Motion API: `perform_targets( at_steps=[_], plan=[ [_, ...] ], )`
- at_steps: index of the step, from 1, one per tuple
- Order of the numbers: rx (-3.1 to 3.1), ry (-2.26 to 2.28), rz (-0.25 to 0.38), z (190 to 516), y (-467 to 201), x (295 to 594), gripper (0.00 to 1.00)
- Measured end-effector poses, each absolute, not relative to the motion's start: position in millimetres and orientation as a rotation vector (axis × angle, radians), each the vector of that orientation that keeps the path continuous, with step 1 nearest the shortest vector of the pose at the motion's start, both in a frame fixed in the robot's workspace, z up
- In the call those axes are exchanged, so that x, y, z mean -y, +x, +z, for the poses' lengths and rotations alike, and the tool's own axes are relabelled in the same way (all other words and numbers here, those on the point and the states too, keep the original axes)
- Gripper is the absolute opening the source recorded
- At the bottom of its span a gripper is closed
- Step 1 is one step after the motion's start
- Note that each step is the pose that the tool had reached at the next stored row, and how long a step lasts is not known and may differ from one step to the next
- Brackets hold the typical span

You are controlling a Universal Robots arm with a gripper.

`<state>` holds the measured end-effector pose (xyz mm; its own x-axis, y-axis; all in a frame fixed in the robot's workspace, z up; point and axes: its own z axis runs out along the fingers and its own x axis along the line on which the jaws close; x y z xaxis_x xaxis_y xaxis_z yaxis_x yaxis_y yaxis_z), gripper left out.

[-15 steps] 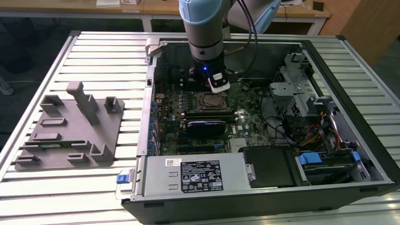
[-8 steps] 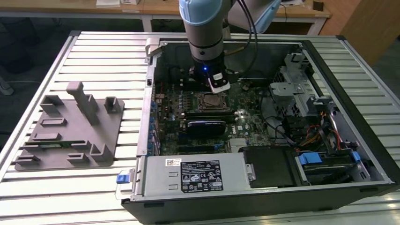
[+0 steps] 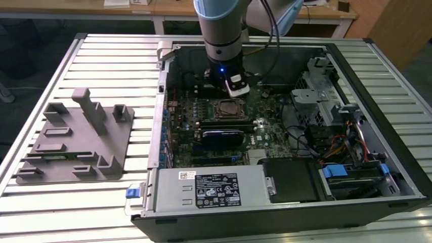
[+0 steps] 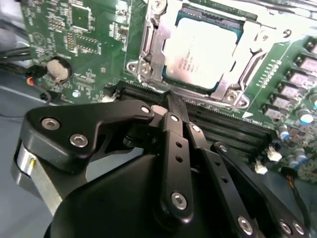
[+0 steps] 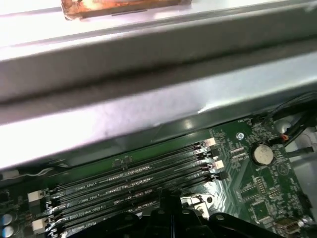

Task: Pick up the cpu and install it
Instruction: 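Install the first cpu locking lever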

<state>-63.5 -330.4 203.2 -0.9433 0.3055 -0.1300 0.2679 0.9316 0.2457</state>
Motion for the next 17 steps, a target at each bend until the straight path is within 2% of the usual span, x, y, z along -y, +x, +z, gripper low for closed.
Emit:
perform_targets(
  at_steps=[5, 8, 17],
  plan=[
    [-2.921, 0.447, 0.324, 213.6, -62.8, 330.3, 0.11],
    [-2.916, 0.47, 0.287, 214.3, -61.4, 330.3, 0.11],
    [-2.907, 0.484, 0.063, 215.0, -57.6, 330.3, 0.11]
  ],
)
